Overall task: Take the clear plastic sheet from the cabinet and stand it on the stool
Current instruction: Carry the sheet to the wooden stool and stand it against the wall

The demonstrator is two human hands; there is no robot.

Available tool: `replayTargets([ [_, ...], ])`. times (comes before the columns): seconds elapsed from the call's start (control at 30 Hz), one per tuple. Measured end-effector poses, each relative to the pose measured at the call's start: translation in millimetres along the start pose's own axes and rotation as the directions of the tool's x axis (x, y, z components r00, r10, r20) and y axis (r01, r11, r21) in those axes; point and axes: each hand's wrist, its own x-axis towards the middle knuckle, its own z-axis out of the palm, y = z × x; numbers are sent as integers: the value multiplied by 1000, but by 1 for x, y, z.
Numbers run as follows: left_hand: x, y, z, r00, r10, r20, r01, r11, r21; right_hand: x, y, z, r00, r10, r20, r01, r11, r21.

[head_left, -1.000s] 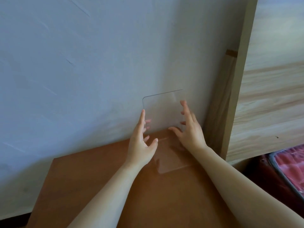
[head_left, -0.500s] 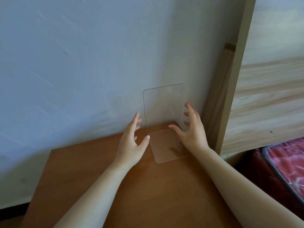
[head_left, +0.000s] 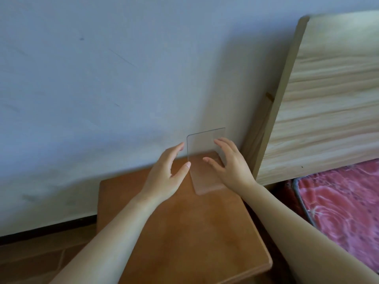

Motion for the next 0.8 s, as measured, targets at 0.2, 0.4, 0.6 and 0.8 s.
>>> replayTargets([
  [0.2,-17,113,-69,995,-10,104,1,996,93,-17,-79,-96,991,65,114,-63,998,-19],
  [0.4,-43,218,-136,986,-69,154,42,985,170,-46,-152,-190,967,144,210,-143,989,-23],
  [0.6,-75,288,-174,986,-21,168,-14,979,202,-71,-207,-251,971,92,219,-86,996,-36],
  [0.8,-118,307,-199,996,-15,85,-4,978,209,-87,-239,-275,976,-16,216,18,1000,-5],
])
